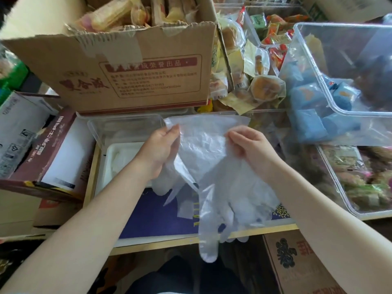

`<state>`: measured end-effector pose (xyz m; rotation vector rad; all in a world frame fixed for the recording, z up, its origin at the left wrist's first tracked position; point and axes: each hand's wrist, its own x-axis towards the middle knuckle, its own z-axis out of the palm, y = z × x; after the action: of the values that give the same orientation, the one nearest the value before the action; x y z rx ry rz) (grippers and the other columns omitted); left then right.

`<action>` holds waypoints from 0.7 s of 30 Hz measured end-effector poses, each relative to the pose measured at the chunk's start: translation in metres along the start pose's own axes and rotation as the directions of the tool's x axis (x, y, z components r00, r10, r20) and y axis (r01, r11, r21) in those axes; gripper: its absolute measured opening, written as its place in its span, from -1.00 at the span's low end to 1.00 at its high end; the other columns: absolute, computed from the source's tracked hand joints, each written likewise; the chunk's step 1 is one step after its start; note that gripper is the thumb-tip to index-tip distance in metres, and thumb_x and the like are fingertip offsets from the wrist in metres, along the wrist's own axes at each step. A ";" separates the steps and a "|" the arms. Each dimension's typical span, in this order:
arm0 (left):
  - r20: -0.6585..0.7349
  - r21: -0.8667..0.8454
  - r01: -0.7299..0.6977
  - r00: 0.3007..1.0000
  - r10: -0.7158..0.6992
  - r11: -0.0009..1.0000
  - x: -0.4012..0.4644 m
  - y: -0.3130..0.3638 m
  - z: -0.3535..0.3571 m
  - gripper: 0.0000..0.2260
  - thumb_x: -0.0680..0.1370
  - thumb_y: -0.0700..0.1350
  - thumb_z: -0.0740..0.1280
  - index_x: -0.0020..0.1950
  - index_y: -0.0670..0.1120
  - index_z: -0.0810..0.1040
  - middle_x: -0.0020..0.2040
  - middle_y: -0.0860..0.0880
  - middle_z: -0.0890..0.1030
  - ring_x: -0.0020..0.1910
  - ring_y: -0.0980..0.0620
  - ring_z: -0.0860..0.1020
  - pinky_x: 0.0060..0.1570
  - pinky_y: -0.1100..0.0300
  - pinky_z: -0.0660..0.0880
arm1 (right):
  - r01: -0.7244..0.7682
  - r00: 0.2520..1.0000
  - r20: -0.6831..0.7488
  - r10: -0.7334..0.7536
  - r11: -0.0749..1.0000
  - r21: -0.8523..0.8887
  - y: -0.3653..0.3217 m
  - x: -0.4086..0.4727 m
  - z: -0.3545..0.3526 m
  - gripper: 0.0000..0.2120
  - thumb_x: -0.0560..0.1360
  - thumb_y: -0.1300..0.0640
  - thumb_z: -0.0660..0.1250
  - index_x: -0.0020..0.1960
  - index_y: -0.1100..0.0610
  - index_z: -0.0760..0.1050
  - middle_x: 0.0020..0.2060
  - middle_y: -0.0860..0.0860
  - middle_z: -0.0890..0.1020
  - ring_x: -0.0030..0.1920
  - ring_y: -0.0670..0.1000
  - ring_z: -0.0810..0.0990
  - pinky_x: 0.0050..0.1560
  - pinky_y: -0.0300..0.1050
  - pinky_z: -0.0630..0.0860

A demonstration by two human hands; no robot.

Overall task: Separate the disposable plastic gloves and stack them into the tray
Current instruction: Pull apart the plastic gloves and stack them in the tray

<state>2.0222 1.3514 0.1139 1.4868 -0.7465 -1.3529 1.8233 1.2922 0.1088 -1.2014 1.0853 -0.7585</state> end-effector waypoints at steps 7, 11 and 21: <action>0.165 -0.259 0.168 0.978 -0.127 0.951 -0.014 0.001 0.003 -0.72 0.58 -0.04 0.24 0.21 -0.15 0.56 -0.10 -0.10 0.66 -0.11 -0.05 0.63 -0.15 0.14 0.57 | 0.018 0.995 -0.103 -0.006 0.993 0.116 0.010 -0.010 0.022 -0.75 0.41 0.11 0.42 -0.44 0.01 0.58 -0.12 -0.07 0.51 -0.07 -0.13 0.45 -0.11 -0.30 0.34; 0.205 -0.282 0.195 0.969 -0.140 0.939 -0.016 -0.006 0.003 -0.73 0.59 -0.03 0.24 0.18 -0.13 0.58 -0.11 -0.09 0.66 -0.14 -0.03 0.64 -0.21 0.17 0.56 | 0.043 0.998 -0.040 -0.039 0.995 0.086 0.011 -0.014 0.026 -0.73 0.49 0.21 0.34 -0.35 0.00 0.61 -0.33 -0.14 0.62 -0.21 -0.14 0.54 -0.10 -0.26 0.40; 0.217 -0.010 0.072 0.974 -0.068 0.997 -0.022 -0.013 -0.004 -0.35 0.52 0.38 -0.04 0.45 0.02 0.31 0.34 0.19 0.43 0.33 0.23 0.37 0.34 0.34 0.17 | 0.165 0.933 -0.279 -0.227 0.959 -0.229 0.025 -0.020 0.028 -0.91 0.48 0.31 0.34 -0.17 0.16 0.55 -0.30 -0.04 0.60 -0.32 -0.14 0.52 -0.29 -0.26 0.50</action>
<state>2.0193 1.3768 0.1098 1.3765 -0.8227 -1.5892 1.8409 1.3255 0.0898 -1.4133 1.3318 -1.0322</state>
